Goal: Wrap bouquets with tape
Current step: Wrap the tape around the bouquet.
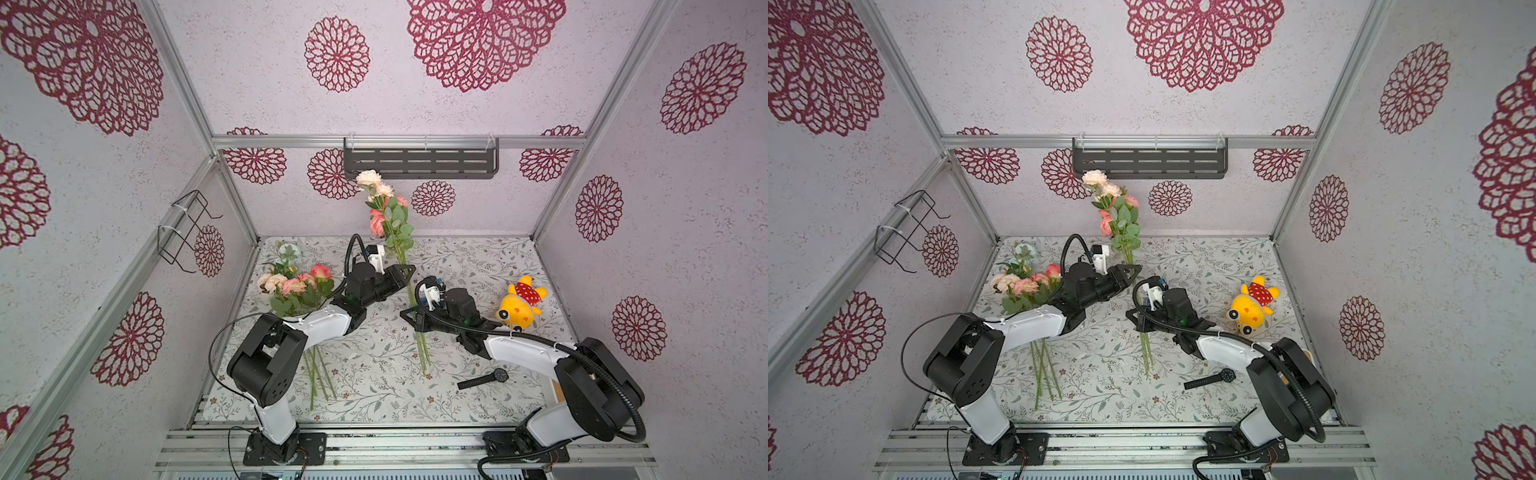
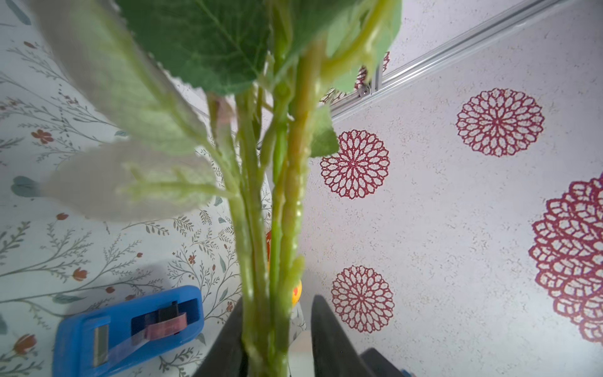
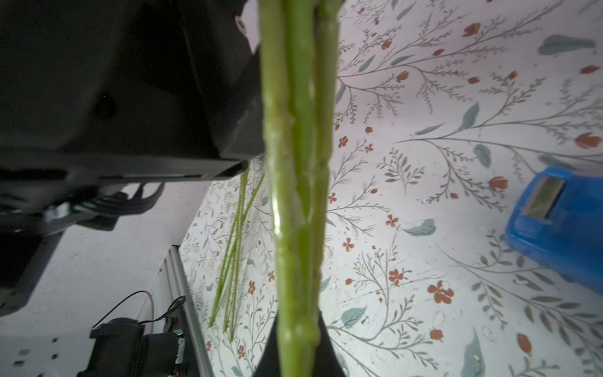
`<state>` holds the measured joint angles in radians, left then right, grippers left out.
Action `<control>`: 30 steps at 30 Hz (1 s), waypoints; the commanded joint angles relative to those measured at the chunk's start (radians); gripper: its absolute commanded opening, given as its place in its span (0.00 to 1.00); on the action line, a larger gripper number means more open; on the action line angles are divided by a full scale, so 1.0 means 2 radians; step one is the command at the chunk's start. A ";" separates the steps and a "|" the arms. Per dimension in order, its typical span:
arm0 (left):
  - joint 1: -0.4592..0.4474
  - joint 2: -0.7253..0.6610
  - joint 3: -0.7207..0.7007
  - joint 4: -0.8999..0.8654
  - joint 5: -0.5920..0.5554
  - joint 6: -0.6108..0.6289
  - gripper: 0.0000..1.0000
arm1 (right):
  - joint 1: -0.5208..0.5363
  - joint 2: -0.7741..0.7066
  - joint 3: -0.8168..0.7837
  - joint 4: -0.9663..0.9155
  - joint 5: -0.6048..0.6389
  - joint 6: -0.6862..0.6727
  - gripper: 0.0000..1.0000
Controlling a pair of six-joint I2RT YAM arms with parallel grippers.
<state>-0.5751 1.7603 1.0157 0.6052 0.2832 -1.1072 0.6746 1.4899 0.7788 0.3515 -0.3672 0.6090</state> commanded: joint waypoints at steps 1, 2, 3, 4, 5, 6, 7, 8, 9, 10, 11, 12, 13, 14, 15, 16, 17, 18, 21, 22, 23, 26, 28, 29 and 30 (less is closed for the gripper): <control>-0.002 -0.025 0.019 -0.054 -0.017 0.022 0.36 | 0.018 -0.020 0.035 -0.098 0.099 -0.060 0.00; -0.003 -0.027 0.026 -0.088 -0.028 0.030 0.36 | 0.023 -0.020 0.040 -0.107 0.115 -0.063 0.00; -0.004 -0.029 0.038 -0.128 -0.041 0.038 0.36 | 0.028 -0.019 0.046 -0.116 0.127 -0.067 0.00; -0.008 -0.030 0.052 -0.179 -0.057 0.052 0.37 | 0.034 -0.017 0.057 -0.133 0.143 -0.072 0.00; -0.011 -0.030 0.067 -0.216 -0.069 0.070 0.37 | 0.041 -0.013 0.068 -0.151 0.164 -0.078 0.00; -0.015 -0.029 0.081 -0.251 -0.079 0.083 0.37 | 0.048 -0.009 0.079 -0.167 0.183 -0.082 0.00; -0.017 -0.026 0.091 -0.274 -0.086 0.090 0.37 | 0.055 -0.006 0.088 -0.179 0.200 -0.085 0.00; -0.019 -0.024 0.096 -0.288 -0.088 0.094 0.37 | 0.064 -0.002 0.098 -0.189 0.215 -0.092 0.00; -0.021 -0.023 0.096 -0.292 -0.092 0.095 0.36 | 0.071 0.004 0.108 -0.203 0.231 -0.096 0.00; -0.022 -0.023 0.096 -0.295 -0.096 0.095 0.33 | 0.077 0.010 0.116 -0.213 0.245 -0.096 0.00; -0.022 -0.022 0.096 -0.298 -0.098 0.095 0.30 | 0.083 0.014 0.120 -0.219 0.257 -0.096 0.00; -0.022 -0.021 0.098 -0.302 -0.099 0.095 0.28 | 0.088 0.018 0.123 -0.222 0.269 -0.093 0.00; -0.022 -0.020 0.099 -0.306 -0.101 0.096 0.27 | 0.090 0.020 0.124 -0.224 0.276 -0.091 0.00; -0.022 -0.019 0.101 -0.311 -0.102 0.096 0.24 | 0.094 0.022 0.126 -0.223 0.276 -0.094 0.00; -0.022 -0.018 0.104 -0.316 -0.104 0.098 0.22 | 0.099 0.025 0.130 -0.225 0.280 -0.097 0.00; -0.022 -0.017 0.109 -0.322 -0.107 0.101 0.21 | 0.103 0.028 0.132 -0.227 0.286 -0.101 0.00; -0.022 -0.014 0.114 -0.330 -0.107 0.102 0.19 | 0.109 0.032 0.138 -0.231 0.290 -0.107 0.00; -0.022 -0.012 0.117 -0.334 -0.107 0.103 0.16 | 0.116 0.038 0.146 -0.240 0.299 -0.112 0.00; -0.022 -0.008 0.117 -0.330 -0.101 0.098 0.06 | 0.130 0.053 0.162 -0.259 0.317 -0.125 0.00; -0.022 -0.008 0.115 -0.326 -0.100 0.095 0.03 | 0.131 0.054 0.161 -0.258 0.315 -0.123 0.00; -0.022 -0.009 0.113 -0.321 -0.097 0.092 0.00 | 0.129 0.051 0.155 -0.252 0.309 -0.116 0.00; -0.020 -0.013 0.105 -0.305 -0.088 0.085 0.00 | 0.118 0.031 0.135 -0.229 0.283 -0.104 0.16; -0.017 -0.016 0.093 -0.283 -0.078 0.077 0.00 | 0.101 0.014 0.116 -0.207 0.242 -0.096 0.45; -0.014 -0.017 0.085 -0.265 -0.071 0.068 0.00 | 0.089 0.001 0.102 -0.184 0.211 -0.091 0.55; -0.011 -0.019 0.075 -0.241 -0.061 0.056 0.00 | 0.077 -0.010 0.086 -0.162 0.183 -0.082 0.59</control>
<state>-0.5991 1.7412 1.1954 0.0055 0.1249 -0.9710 0.8654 1.5593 0.9943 -0.0795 0.1379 0.4599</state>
